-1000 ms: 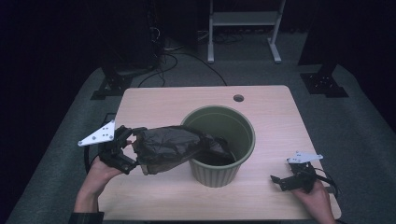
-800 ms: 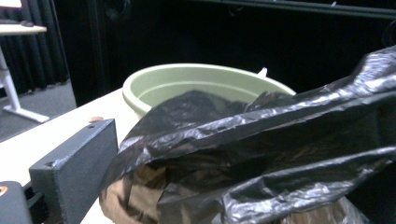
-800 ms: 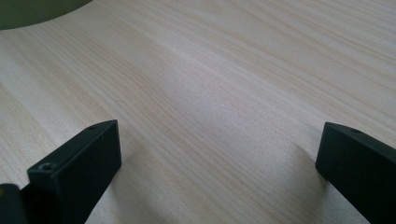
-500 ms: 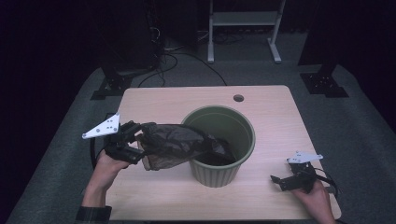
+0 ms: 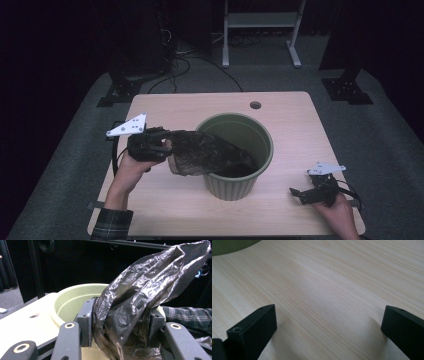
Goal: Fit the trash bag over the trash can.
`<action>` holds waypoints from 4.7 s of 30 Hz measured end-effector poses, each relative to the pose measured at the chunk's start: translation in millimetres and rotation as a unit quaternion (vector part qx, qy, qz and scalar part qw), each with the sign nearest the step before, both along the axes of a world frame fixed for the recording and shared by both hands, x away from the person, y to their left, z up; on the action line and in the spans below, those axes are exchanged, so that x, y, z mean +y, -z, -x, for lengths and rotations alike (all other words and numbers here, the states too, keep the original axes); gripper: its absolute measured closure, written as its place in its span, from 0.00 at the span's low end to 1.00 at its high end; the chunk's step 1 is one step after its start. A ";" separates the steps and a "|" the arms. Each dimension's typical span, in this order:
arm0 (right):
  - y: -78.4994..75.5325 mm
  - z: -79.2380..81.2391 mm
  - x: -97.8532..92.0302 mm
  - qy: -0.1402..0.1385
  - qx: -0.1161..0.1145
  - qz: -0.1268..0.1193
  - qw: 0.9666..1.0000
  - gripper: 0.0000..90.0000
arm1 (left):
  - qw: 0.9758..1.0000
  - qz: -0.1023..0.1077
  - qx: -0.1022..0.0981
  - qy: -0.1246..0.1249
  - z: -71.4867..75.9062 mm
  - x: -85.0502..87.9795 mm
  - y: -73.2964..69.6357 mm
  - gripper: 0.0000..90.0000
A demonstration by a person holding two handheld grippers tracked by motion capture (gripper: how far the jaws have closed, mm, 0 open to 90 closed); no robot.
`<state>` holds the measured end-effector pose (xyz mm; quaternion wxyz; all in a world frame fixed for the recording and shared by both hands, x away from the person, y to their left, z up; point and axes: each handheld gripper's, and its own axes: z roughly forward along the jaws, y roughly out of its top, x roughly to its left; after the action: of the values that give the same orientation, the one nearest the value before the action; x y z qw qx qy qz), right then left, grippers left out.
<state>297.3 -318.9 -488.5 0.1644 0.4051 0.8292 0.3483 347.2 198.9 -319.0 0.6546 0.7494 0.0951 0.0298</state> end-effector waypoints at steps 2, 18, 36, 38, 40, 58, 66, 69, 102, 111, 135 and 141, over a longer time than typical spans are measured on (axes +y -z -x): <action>0.0 0.0 0.0 0.000 0.000 0.000 1.000 0.00 | 1.000 -0.005 0.000 0.006 -4.8 -7.0 -3.5 0.59; -0.1 0.5 -0.4 -0.003 -0.001 0.001 1.000 0.00 | 0.999 -0.028 -0.006 0.030 -33.1 -58.4 -21.0 0.61; -42.5 7.0 -2.1 -0.024 -0.056 -0.076 0.995 0.08 | 0.998 -0.038 0.005 0.039 -41.7 -73.5 -20.1 0.62; -51.6 7.3 -2.6 -0.032 -0.062 -0.100 0.992 0.08 | 0.998 -0.042 0.005 0.039 -42.1 -73.9 -19.8 0.62; -61.1 7.4 -2.6 -0.041 -0.066 -0.115 0.990 0.12 | 0.998 -0.044 0.007 0.040 -42.6 -75.0 -19.5 0.63; -134.8 5.2 21.3 -0.128 -0.105 -0.192 0.967 0.29 | 0.998 -0.059 0.012 0.031 -44.2 -77.4 -20.1 0.62; -166.6 2.1 46.2 -0.186 -0.119 -0.226 0.949 0.34 | 0.997 -0.064 0.017 0.033 -44.2 -81.7 -19.1 0.61; -173.1 -1.7 56.5 -0.203 -0.120 -0.228 0.945 0.38 | 0.997 -0.066 0.017 0.035 -43.8 -82.7 -19.0 0.61; -190.8 -24.4 105.6 -0.264 -0.120 -0.242 0.926 1.00 | 0.998 -0.057 -0.001 0.018 -30.7 -59.2 -26.7 0.36; -184.1 -33.6 103.5 -0.242 -0.113 -0.242 0.933 1.00 | 0.999 -0.036 -0.019 0.002 -17.3 -30.2 -37.3 0.32; -176.4 -39.4 101.2 -0.226 -0.105 -0.233 0.940 1.00 | 0.997 -0.014 -0.057 0.052 -8.8 -48.5 -73.3 0.58; -175.8 -39.8 102.1 -0.227 -0.105 -0.233 0.940 1.00 | 0.996 -0.027 -0.058 0.068 -7.4 -67.5 -73.9 0.58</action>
<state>337.1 -216.8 -312.7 0.0687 0.1943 0.7728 0.6002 354.5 131.4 -245.1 0.6387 0.7688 0.0055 0.0313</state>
